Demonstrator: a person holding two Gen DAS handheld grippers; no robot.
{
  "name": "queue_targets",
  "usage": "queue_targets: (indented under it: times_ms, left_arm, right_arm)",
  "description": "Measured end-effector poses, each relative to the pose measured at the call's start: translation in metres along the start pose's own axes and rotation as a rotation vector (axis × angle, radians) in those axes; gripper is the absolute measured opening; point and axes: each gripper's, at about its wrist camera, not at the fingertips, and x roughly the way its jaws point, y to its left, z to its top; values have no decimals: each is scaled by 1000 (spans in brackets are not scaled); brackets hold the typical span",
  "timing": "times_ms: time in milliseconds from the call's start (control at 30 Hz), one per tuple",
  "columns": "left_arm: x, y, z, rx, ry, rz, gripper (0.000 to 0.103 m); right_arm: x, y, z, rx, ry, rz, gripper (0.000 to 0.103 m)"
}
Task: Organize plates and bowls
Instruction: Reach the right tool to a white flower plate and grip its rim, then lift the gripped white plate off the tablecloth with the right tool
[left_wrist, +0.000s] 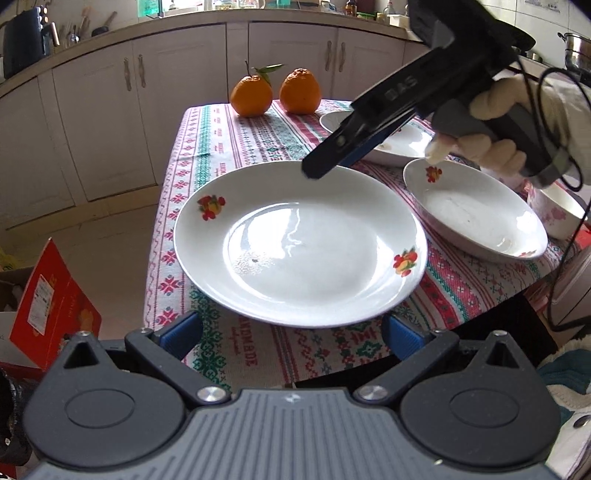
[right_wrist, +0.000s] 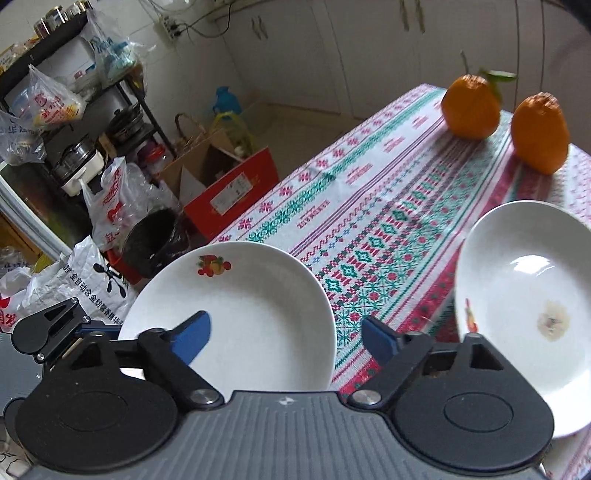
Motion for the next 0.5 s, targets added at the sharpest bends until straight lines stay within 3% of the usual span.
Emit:
queue_targets:
  times_ms: [100,500]
  left_arm:
    - [2,2,1,2,4,-14,102]
    - [5,6,4,24,17,-59,98]
  right_arm:
    - [10,-5,4,11,23,13,73]
    - [26,-16,13,41,65,101,61]
